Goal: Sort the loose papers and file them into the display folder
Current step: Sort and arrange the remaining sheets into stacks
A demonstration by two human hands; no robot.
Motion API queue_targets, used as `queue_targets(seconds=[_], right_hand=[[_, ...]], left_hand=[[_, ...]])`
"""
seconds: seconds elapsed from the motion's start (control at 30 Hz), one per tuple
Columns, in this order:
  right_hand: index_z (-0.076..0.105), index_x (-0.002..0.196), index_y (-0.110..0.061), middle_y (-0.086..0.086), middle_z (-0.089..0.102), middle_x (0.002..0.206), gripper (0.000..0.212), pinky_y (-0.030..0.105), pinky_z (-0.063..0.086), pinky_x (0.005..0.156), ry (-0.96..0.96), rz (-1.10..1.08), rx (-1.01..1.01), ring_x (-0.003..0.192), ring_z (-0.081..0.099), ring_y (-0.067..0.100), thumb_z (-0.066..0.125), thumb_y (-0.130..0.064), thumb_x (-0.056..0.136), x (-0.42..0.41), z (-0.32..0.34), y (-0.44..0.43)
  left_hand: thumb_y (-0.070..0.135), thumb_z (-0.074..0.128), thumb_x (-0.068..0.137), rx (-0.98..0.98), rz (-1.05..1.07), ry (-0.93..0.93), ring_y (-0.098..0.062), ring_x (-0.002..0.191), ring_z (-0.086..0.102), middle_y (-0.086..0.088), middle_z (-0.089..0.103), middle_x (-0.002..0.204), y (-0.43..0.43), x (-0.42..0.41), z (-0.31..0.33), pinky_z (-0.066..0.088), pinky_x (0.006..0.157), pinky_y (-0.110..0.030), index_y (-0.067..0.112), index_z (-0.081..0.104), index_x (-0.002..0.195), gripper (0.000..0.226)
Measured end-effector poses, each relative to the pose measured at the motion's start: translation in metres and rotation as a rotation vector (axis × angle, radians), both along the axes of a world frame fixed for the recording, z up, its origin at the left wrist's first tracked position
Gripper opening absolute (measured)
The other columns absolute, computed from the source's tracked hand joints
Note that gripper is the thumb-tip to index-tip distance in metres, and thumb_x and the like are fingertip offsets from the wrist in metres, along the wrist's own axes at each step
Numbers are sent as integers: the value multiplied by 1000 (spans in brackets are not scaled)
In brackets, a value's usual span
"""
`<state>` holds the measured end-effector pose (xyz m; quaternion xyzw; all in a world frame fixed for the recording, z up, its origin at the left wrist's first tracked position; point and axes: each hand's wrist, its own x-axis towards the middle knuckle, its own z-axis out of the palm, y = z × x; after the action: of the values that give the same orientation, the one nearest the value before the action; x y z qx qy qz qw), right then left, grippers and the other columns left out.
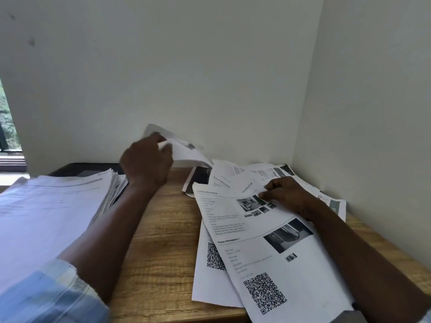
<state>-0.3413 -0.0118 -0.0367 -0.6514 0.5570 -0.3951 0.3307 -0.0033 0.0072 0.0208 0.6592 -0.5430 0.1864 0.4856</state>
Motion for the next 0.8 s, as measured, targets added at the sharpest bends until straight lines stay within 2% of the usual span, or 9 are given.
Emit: queue_targets(seconds=[0.17, 0.3, 0.43, 0.5, 0.57, 0.63, 0.67, 0.73, 0.8], right_hand=[[61, 61, -18, -4, 58, 56, 28, 27, 38, 54, -30, -98, -9, 49, 50, 10, 82, -11, 78, 0, 0, -2], [63, 69, -15, 0, 59, 61, 23, 26, 40, 58, -66, -162, -5, 55, 52, 14, 84, -14, 78, -3, 0, -7], [58, 73, -14, 6, 49, 65, 25, 27, 34, 57, -128, -235, -67, 58, 44, 16, 82, -14, 80, -6, 0, -7], [52, 66, -14, 1, 47, 59, 32, 24, 34, 53, -181, -256, -79, 52, 43, 13, 80, -14, 82, -6, -1, -7], [52, 61, -16, -1, 51, 56, 34, 24, 38, 56, -202, -263, -85, 51, 46, 11, 82, -17, 78, -4, -1, -7], [62, 66, -13, 7, 62, 65, 24, 31, 45, 64, -234, -284, -86, 61, 56, 17, 84, -18, 72, -2, -2, -8], [64, 67, -12, 10, 67, 70, 22, 33, 48, 66, -250, -288, -85, 63, 59, 19, 84, -14, 74, -2, -3, -8], [66, 69, -10, 13, 70, 72, 19, 30, 52, 64, -272, -290, -72, 60, 62, 21, 80, -5, 80, 0, -2, -8], [65, 72, -8, 14, 68, 68, 18, 26, 52, 56, -302, -277, -76, 55, 60, 20, 77, 0, 83, 1, -2, -10]], left_hand=[[43, 58, 90, -112, 45, 172, -44, 96, 66, -14, 74, 102, 7, 13, 17, 46, 77, -41, 25, 74, 107, 30], [49, 60, 91, -23, -43, 165, -41, 100, 67, -10, 75, 104, 13, -4, 16, 46, 81, -40, 29, 70, 113, 31], [51, 59, 90, 228, -160, -85, -32, 104, 68, 0, 75, 111, 23, -43, 5, 48, 83, -38, 36, 68, 116, 31], [65, 57, 88, 402, -279, -242, -24, 108, 67, 8, 73, 118, 35, -65, 4, 48, 85, -34, 40, 71, 112, 37], [88, 46, 83, 693, -503, -393, -20, 125, 59, 10, 63, 138, 46, -85, 3, 45, 101, -36, 46, 72, 117, 59], [96, 41, 75, 961, -734, -455, -16, 149, 35, 10, 40, 161, 52, -99, -3, 28, 120, -41, 54, 67, 123, 70], [96, 43, 74, 1028, -824, -451, -13, 153, 27, 13, 32, 165, 52, -102, -9, 22, 123, -41, 56, 63, 128, 70], [92, 49, 77, 1040, -918, -473, -10, 151, 29, 19, 32, 164, 51, -105, -21, 23, 121, -36, 53, 55, 138, 72], [88, 54, 80, 960, -955, -501, -6, 143, 40, 21, 44, 157, 49, -107, -27, 30, 118, -33, 50, 54, 140, 71]])
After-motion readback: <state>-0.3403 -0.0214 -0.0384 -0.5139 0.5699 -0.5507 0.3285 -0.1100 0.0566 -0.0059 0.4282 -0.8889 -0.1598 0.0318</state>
